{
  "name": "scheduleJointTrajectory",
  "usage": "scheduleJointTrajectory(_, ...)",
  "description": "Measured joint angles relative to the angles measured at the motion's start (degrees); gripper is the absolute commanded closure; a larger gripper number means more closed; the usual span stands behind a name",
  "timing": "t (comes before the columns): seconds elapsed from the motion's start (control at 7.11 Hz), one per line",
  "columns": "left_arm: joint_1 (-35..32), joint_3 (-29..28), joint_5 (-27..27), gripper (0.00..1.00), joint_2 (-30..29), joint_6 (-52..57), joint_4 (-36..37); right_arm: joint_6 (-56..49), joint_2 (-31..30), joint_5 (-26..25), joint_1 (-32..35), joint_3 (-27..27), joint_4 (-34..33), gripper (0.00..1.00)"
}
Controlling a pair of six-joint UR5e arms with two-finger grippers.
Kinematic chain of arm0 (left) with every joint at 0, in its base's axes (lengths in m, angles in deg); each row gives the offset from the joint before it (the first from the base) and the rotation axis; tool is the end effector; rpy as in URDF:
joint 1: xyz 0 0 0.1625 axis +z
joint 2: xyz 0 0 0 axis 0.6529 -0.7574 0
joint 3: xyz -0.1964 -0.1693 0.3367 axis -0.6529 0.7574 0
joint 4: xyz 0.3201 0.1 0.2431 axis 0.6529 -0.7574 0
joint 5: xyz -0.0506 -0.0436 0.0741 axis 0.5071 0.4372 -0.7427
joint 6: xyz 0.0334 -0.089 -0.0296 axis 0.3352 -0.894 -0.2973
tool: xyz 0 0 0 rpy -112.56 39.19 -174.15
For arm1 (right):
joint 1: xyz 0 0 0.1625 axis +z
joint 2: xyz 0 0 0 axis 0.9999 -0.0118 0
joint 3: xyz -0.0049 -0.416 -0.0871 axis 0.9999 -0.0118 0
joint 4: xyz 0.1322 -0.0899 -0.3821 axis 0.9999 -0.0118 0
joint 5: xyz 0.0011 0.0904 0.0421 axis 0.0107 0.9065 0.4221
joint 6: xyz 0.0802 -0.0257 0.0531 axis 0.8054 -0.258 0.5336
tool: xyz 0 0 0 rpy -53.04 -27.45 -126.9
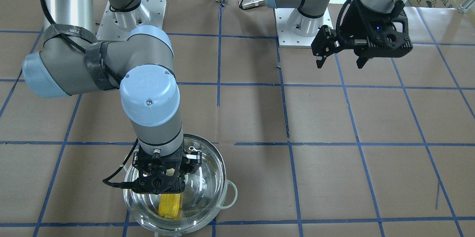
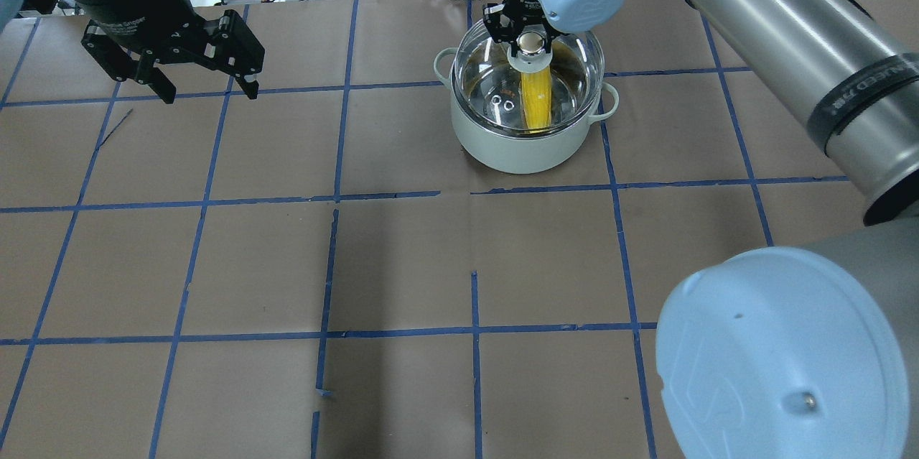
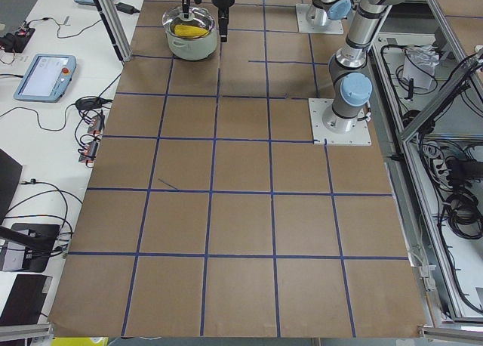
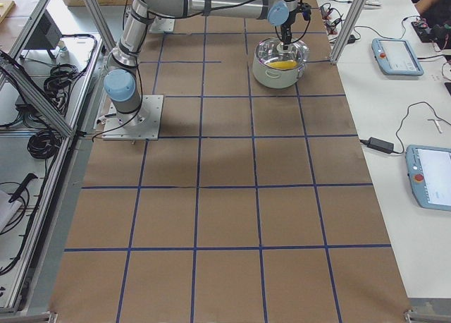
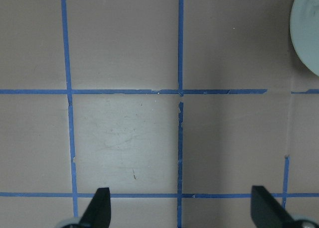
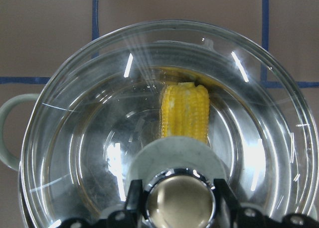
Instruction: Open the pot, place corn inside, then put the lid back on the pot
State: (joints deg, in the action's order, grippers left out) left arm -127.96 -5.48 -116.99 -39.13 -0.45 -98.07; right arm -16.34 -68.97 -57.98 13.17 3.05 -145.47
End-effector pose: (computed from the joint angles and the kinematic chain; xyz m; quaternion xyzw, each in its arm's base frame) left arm -0.1074 -0.5084 0.5201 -0.0065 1.0000 -0.0025 0.0056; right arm 0.2803 -0.6812 0.3568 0.0138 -0.9977 0.0618 0.0233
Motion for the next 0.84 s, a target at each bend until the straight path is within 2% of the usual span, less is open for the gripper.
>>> scheduleJointTrajectory(0.84,0.01,-0.03,0.0,0.0,-0.22,-0.02,0.21,0.0,-0.75,0.55,0.18,-0.4,2.62,0.76)
